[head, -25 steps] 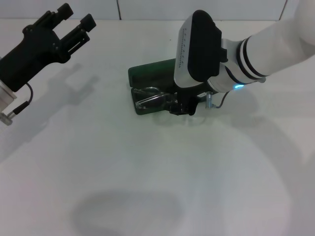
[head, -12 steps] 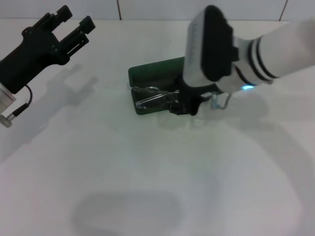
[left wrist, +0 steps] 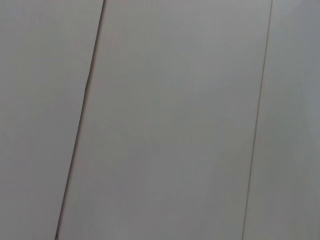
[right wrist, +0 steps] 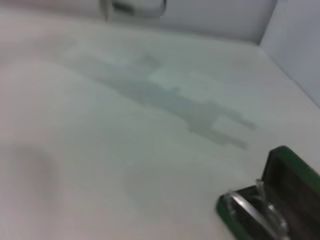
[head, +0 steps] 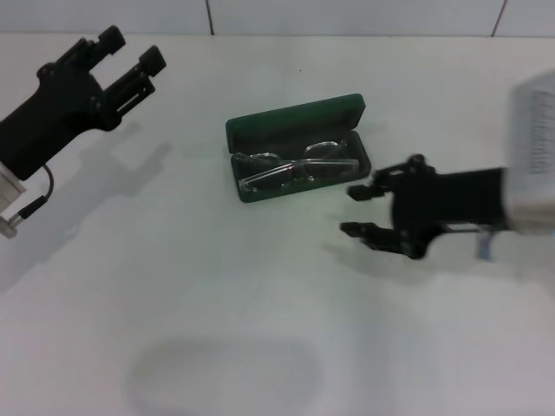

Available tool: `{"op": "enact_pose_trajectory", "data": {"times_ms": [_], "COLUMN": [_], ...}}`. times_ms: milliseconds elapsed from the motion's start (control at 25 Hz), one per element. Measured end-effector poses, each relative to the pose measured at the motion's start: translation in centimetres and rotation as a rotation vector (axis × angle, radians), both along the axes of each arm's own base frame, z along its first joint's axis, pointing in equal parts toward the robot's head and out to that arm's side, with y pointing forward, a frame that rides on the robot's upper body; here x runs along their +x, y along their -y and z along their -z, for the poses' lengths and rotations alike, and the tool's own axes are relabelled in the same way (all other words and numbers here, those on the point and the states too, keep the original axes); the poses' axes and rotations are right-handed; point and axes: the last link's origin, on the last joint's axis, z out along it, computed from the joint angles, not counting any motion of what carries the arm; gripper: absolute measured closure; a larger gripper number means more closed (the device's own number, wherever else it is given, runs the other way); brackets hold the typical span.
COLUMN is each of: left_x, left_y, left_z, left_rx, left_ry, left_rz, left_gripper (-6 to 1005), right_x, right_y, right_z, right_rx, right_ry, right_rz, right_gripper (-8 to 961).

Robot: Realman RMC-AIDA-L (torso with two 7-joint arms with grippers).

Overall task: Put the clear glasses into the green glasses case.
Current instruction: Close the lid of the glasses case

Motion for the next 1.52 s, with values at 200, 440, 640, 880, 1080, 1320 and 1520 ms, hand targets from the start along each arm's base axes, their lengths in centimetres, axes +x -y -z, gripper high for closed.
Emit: {"op": "enact_pose_trajectory", "data": {"times_ms": [200,440,640,880,1080,1320,1520], "left_x": [0.1,-0.4,-0.3,1.9,3.9,6.6,8.2], "left_y": [-0.2,-1.3,-2.5,-3.6,-5.4,-8.5,-9.6], "left_z": [0.5,1.6,3.4,5.2,6.0,7.6,9.3], "left_rx": [-0.013,-0.042,-0.103,-0.168,-0.197,-0.239,-0.291], "left_ry": [-0.017,-0.075,-0.172,-0.216,-0.210,-0.263,-0.361], "left_rz": [-0.004,-0.070,-0.105,-0.052,-0.050,-0.117,-0.135], "left_gripper": [290,290,291,291,291,291,291], "right_x": [4.3,9.1,10.5,10.3,10.3,10.5,10.7], "right_y": [2.1,3.6,3.7,3.5,3.6,3.9,3.7], "right_z": [-3.2,-4.7,-4.1,-3.3,-2.7,-1.8,-0.7], "right_rx": [-0.098,-0.015,0.025,-0.007,-0.017,-0.028,-0.032], "right_ry": [-0.278,-0.490,-0.474,-0.449,-0.442,-0.431,-0.419], "right_rz": [0.025,-0.007,0.051,0.049,0.060,0.079,0.117], "right_gripper": [547,547,547,546,546,547,546]}}
